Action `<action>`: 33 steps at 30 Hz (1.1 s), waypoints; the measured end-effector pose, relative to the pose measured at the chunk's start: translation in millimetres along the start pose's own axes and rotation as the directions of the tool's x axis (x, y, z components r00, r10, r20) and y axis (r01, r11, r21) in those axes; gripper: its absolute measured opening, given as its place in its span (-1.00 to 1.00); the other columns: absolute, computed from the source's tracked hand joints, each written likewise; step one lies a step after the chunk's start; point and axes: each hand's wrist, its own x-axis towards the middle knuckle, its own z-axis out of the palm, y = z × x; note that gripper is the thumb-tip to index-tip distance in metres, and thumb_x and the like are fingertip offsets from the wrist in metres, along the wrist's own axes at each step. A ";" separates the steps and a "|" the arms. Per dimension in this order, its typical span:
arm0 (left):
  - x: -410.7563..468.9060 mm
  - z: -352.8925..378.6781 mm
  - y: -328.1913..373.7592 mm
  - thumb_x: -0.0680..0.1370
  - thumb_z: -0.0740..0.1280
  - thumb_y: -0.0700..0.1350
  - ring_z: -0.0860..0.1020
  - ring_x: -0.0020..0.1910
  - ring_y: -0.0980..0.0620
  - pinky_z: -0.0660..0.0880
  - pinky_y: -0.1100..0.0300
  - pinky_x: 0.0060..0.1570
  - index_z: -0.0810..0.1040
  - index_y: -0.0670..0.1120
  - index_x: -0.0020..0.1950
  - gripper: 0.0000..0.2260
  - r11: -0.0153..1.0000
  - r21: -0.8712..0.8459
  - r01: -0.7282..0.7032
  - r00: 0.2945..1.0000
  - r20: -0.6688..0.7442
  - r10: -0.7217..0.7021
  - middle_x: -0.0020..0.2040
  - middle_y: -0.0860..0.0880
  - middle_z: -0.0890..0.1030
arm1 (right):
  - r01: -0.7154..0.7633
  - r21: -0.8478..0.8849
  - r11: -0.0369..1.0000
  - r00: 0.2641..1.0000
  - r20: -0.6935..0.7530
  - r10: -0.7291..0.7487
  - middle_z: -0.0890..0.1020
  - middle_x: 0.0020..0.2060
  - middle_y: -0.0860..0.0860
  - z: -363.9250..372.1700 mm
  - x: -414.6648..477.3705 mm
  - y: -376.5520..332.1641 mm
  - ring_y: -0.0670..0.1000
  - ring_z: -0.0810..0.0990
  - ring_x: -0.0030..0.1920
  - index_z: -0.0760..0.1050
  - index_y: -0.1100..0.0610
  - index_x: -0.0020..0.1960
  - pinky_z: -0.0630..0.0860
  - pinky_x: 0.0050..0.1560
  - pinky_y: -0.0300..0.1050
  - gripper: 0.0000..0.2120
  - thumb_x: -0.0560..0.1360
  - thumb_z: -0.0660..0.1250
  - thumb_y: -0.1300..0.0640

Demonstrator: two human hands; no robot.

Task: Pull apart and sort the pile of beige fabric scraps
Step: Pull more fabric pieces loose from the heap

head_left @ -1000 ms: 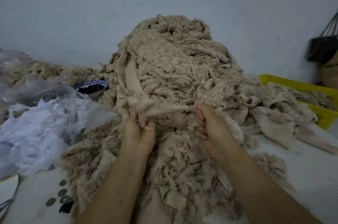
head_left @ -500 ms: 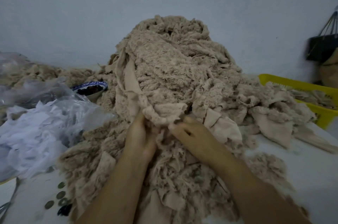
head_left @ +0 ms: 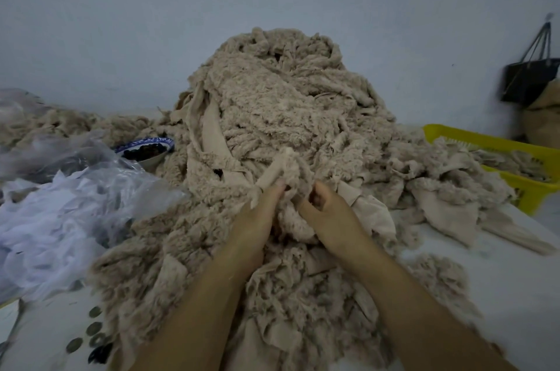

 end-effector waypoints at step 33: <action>-6.6 2.6 -11.3 0.65 0.24 0.10 0.61 -0.22 0.26 0.47 0.43 -0.19 0.69 0.12 -0.16 -0.71 0.853 0.483 -0.197 0.970 0.224 0.097 -0.19 0.19 0.69 | -0.337 -0.619 0.709 0.917 -0.388 0.096 0.53 -0.04 0.05 -49.6 4.6 8.4 0.08 0.52 -0.07 0.44 0.08 0.03 0.39 -0.17 -0.06 -0.80 0.61 0.21 -0.06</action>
